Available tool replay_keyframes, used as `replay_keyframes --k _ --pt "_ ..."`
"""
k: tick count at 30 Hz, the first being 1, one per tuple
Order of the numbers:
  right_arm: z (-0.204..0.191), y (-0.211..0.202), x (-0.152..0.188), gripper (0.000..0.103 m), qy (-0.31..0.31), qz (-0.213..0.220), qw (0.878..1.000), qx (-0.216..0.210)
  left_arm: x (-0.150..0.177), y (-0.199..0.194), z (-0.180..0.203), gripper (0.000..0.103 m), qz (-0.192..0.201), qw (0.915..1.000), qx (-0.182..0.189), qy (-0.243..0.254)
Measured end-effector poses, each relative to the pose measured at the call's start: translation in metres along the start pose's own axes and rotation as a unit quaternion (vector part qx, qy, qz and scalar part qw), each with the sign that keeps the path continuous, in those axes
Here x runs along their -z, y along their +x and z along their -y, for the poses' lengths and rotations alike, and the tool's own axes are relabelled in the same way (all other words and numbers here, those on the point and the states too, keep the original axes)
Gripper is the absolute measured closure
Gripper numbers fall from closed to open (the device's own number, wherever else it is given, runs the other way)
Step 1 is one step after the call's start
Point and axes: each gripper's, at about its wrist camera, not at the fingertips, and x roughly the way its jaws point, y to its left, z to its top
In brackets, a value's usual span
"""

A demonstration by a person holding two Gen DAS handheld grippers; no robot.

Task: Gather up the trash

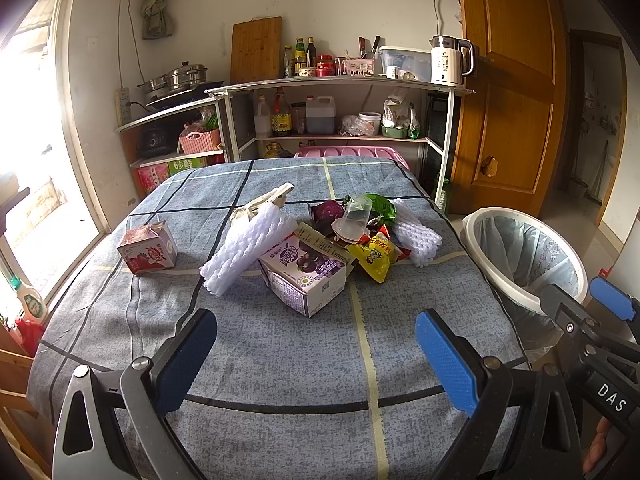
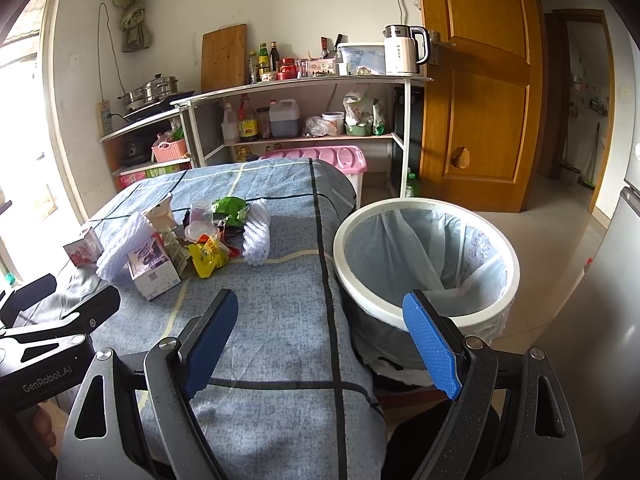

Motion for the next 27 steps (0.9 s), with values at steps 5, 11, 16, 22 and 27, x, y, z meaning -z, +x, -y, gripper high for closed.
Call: replay_keyframes --k 5,11,16,22,27 --pt "-0.0008 0.0005 0.0001 0.018 0.000 0.000 1.000 0.000 0.0003 0.0000 -0.0001 0.002 0.000 1.0000 0.000 0.001" --pt "0.0007 -0.0023 -0.0006 0.018 0.000 0.001 1.000 0.001 0.0005 -0.0002 0.0002 0.002 0.000 1.0000 0.000 0.000" --pt "0.0005 -0.0022 -0.0006 0.018 0.000 0.002 1.000 0.001 0.0004 0.0002 -0.0001 0.002 0.000 1.0000 0.000 0.000" --pt "0.0007 -0.0024 -0.0006 0.018 0.000 0.002 1.000 0.001 0.0006 -0.0001 0.0000 0.002 0.000 1.0000 0.000 0.001" --pt "0.0004 -0.0022 -0.0005 0.018 -0.001 0.001 1.000 0.001 0.0002 0.0003 0.0001 0.002 -0.001 1.0000 0.000 0.000"
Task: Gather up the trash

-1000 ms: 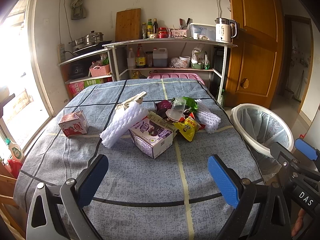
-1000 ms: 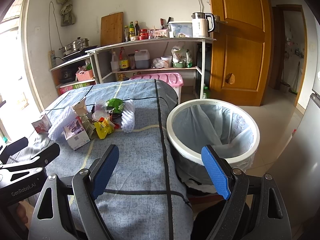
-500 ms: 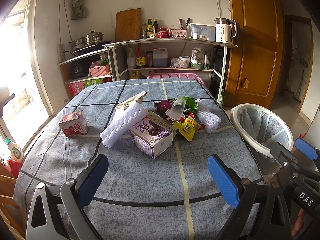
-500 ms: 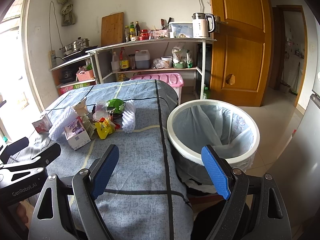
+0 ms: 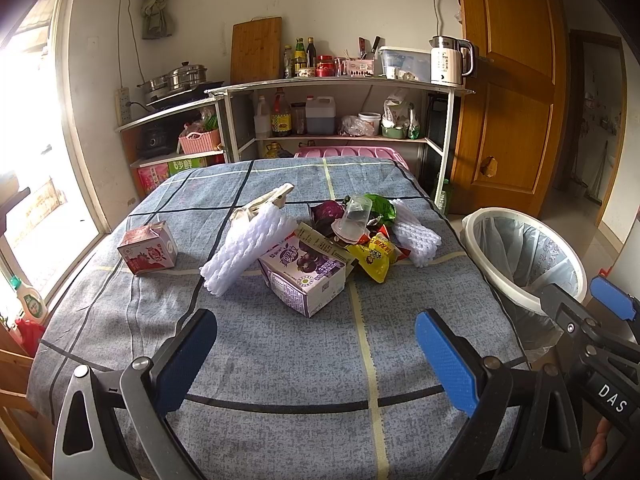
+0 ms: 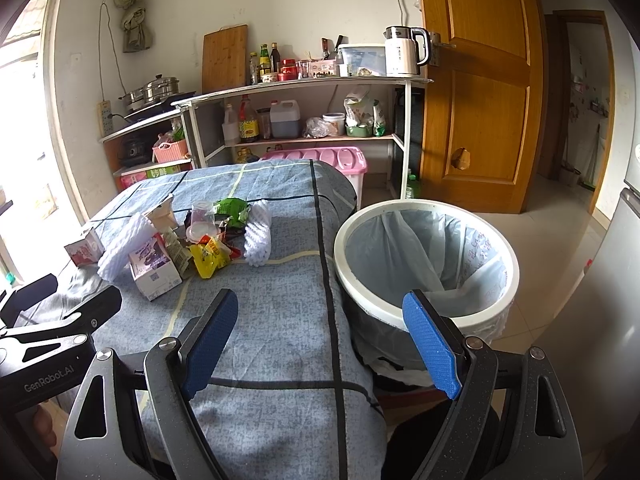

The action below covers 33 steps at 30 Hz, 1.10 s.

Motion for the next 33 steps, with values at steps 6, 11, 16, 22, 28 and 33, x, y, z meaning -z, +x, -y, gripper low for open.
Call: replay_keyframes --k 6,11,16,22,28,33 --pt "0.000 0.000 0.000 0.018 0.001 0.000 1.000 0.000 0.000 0.000 0.000 0.002 0.000 1.0000 0.000 0.000" --pt "-0.001 0.000 0.000 0.018 0.000 0.000 1.000 0.001 0.000 0.000 0.000 0.002 0.000 1.0000 0.000 0.000" --pt "0.000 0.000 0.000 0.018 -0.001 0.000 1.000 0.000 0.001 0.000 -0.001 0.002 0.000 1.0000 0.000 0.000" --pt "0.000 0.005 0.000 0.018 0.002 -0.005 1.000 -0.007 0.001 0.002 -0.006 0.002 -0.006 1.0000 0.004 -0.001" --pt "0.001 0.022 -0.002 0.018 -0.001 -0.016 1.000 -0.018 0.001 0.020 -0.036 0.002 -0.025 0.9989 0.032 -0.023" --pt "-0.004 0.048 -0.010 0.018 -0.011 -0.035 0.998 -0.044 0.000 0.037 -0.067 0.002 -0.040 0.9982 0.034 -0.030"
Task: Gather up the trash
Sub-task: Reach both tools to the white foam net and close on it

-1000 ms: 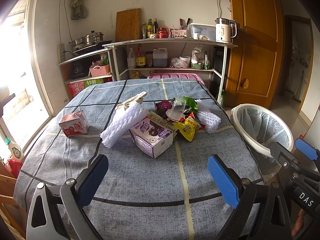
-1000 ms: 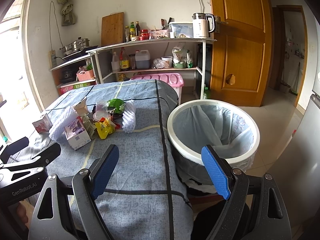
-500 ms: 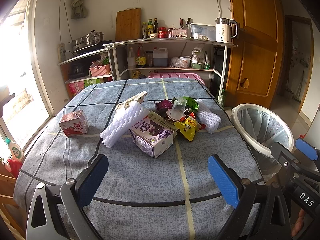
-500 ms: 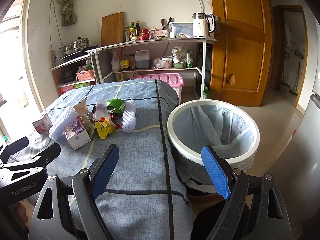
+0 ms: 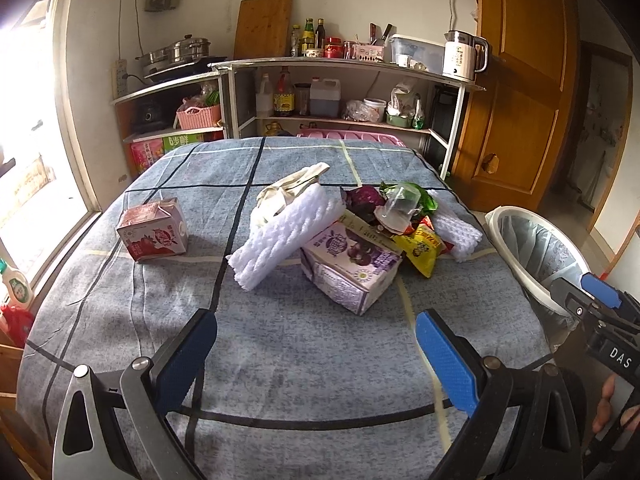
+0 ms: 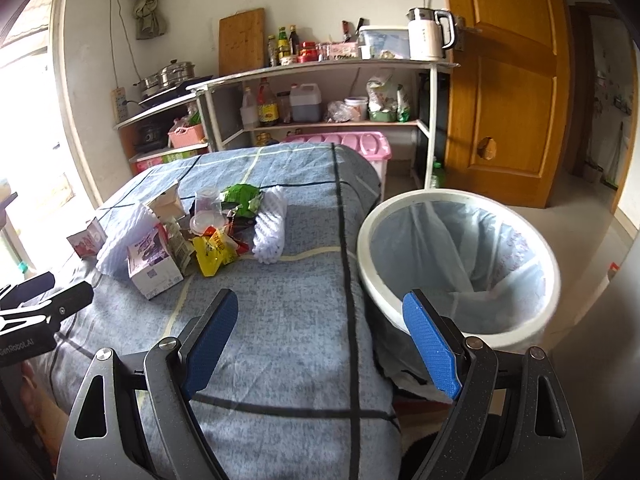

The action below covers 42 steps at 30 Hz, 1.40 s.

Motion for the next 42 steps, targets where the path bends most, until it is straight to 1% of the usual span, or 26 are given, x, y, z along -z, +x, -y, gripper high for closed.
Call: replay_keyframes --k 2,7,9,12,14,16,18,20,21,22,23,26,27,30,31,32,34,35,37,38,40,42 --pt "-0.001 0.010 -0.005 0.018 0.000 -0.006 1.000 -0.008 -0.003 0.007 -0.015 0.002 -0.007 0.9998 0.010 -0.017" --pt "-0.006 0.032 -0.017 0.018 -0.008 -0.012 1.000 -0.022 -0.012 0.020 -0.046 0.002 -0.014 0.9986 0.013 -0.050" --pt "-0.008 0.041 -0.023 0.018 -0.011 -0.016 0.999 -0.028 -0.017 0.027 -0.053 0.002 -0.012 0.9986 0.016 -0.048" --pt "-0.010 0.057 -0.033 0.018 -0.012 -0.024 0.999 -0.037 -0.024 0.040 -0.058 0.002 -0.024 0.9986 0.024 -0.040" --pt "-0.011 0.064 -0.037 0.018 -0.016 -0.024 0.999 -0.044 -0.030 0.048 -0.058 0.002 -0.025 0.9987 0.032 -0.030" --pt "-0.012 0.072 -0.042 0.018 -0.015 -0.033 0.998 -0.051 -0.035 0.055 -0.058 0.002 -0.030 0.9986 0.034 -0.027" --pt "-0.014 0.083 -0.046 0.018 -0.012 -0.042 0.997 -0.069 -0.039 0.061 -0.058 0.002 -0.028 0.9985 0.041 -0.022" --pt "-0.016 0.094 -0.048 0.018 -0.014 -0.051 0.996 -0.070 -0.044 0.068 -0.058 0.002 -0.030 0.9982 0.049 -0.015" --pt "-0.016 0.098 -0.049 0.019 -0.014 -0.055 0.996 -0.073 -0.047 0.071 -0.058 0.004 -0.032 0.9980 0.053 -0.013" --pt "-0.016 0.105 -0.050 0.022 -0.013 -0.063 0.995 -0.074 -0.048 0.074 -0.058 0.008 -0.035 0.9977 0.056 -0.011" --pt "-0.016 0.107 -0.051 0.025 -0.013 -0.066 0.995 -0.073 -0.050 0.079 -0.058 0.008 -0.037 0.9975 0.060 -0.005" --pt "-0.020 0.116 -0.059 0.027 -0.022 -0.070 0.994 -0.079 -0.052 0.090 -0.058 0.014 -0.050 0.9962 0.072 0.003" --pt "-0.021 0.118 -0.061 0.028 -0.023 -0.072 0.994 -0.081 -0.053 0.093 -0.057 0.018 -0.053 0.9957 0.075 0.003" --pt "-0.022 0.130 -0.066 0.039 -0.025 -0.084 0.992 -0.089 -0.055 0.102 -0.054 0.020 -0.061 0.9948 0.081 0.008" --pt "-0.021 0.133 -0.066 0.045 -0.021 -0.088 0.992 -0.092 -0.055 0.103 -0.054 0.022 -0.063 0.9945 0.082 0.008" --pt "-0.020 0.136 -0.067 0.047 -0.016 -0.094 0.991 -0.096 -0.055 0.104 -0.053 0.023 -0.063 0.9941 0.087 0.010" --pt "-0.018 0.140 -0.065 0.047 -0.010 -0.101 0.990 -0.097 -0.056 0.105 -0.051 0.031 -0.062 0.9935 0.095 0.012" --pt "-0.018 0.141 -0.064 0.056 -0.011 -0.101 0.990 -0.098 -0.056 0.105 -0.050 0.033 -0.063 0.9931 0.099 0.012" --pt "-0.018 0.142 -0.062 0.067 -0.010 -0.105 0.989 -0.105 -0.056 0.105 -0.048 0.039 -0.062 0.9929 0.100 0.013" --pt "-0.018 0.142 -0.061 0.070 -0.007 -0.107 0.988 -0.110 -0.056 0.104 -0.046 0.041 -0.062 0.9927 0.102 0.016" --pt "-0.018 0.141 -0.061 0.078 -0.006 -0.106 0.987 -0.118 -0.056 0.102 -0.044 0.050 -0.061 0.9922 0.107 0.018" --pt "-0.019 0.139 -0.060 0.079 -0.010 -0.101 0.988 -0.116 -0.055 0.101 -0.043 0.056 -0.061 0.9915 0.114 0.014"
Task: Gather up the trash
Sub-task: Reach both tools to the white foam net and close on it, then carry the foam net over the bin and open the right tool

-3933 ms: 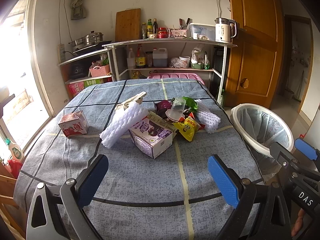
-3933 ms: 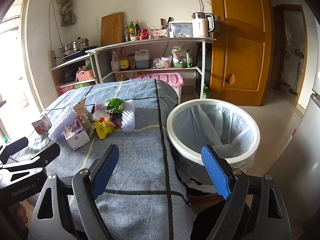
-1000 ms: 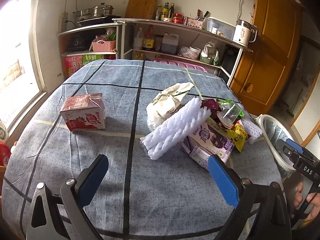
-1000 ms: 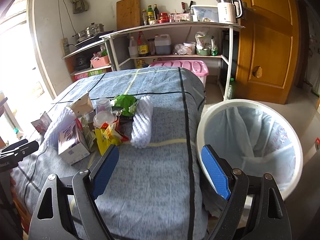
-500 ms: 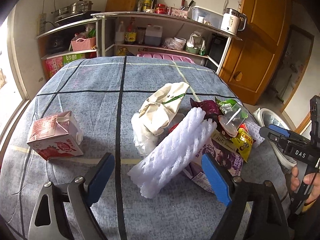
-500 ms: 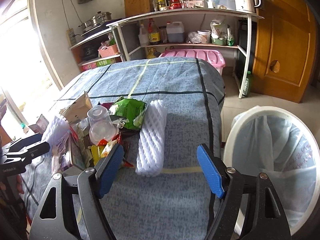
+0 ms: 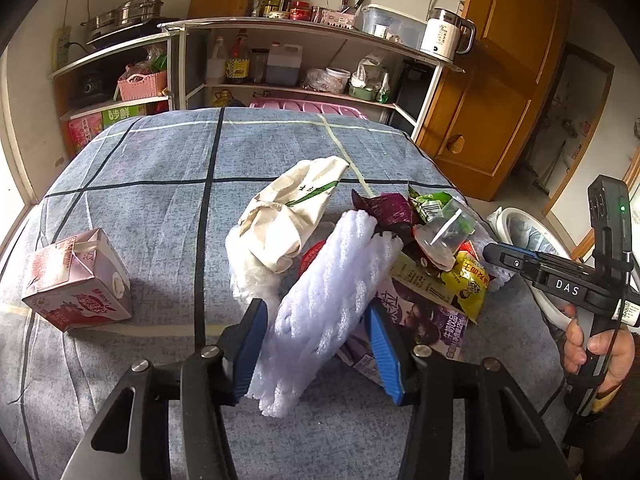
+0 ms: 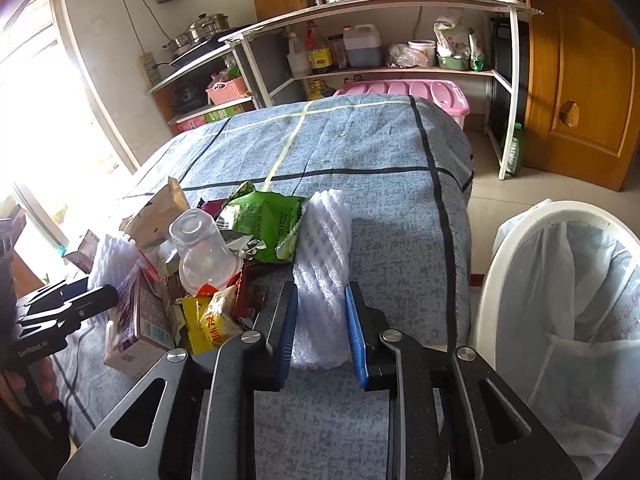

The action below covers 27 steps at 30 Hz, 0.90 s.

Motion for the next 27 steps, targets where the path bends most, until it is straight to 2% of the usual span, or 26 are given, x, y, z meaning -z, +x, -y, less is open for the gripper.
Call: replay_keyframes --k 4,7,17,23,27 --pt "0.000 -0.007 0.004 0.087 0.008 0.003 1.000 -0.008 0.001 -0.003 0.001 0.067 0.000 1.0000 0.000 -0.005" --pt "0.001 -0.012 0.006 0.089 0.013 0.005 1.000 -0.011 0.003 -0.007 0.002 0.072 0.001 0.9999 -0.004 -0.012" --pt "0.004 -0.037 0.012 0.090 0.028 0.038 0.999 -0.014 0.011 -0.024 -0.001 0.074 0.013 0.9994 -0.005 -0.033" --pt "0.006 -0.056 0.018 0.090 0.036 0.056 0.998 -0.018 0.005 -0.042 0.020 0.074 0.029 0.9995 0.003 -0.015" --pt "0.011 -0.072 0.018 0.090 0.042 0.071 0.997 -0.014 -0.002 -0.048 0.040 0.074 0.036 0.9991 0.021 -0.005"
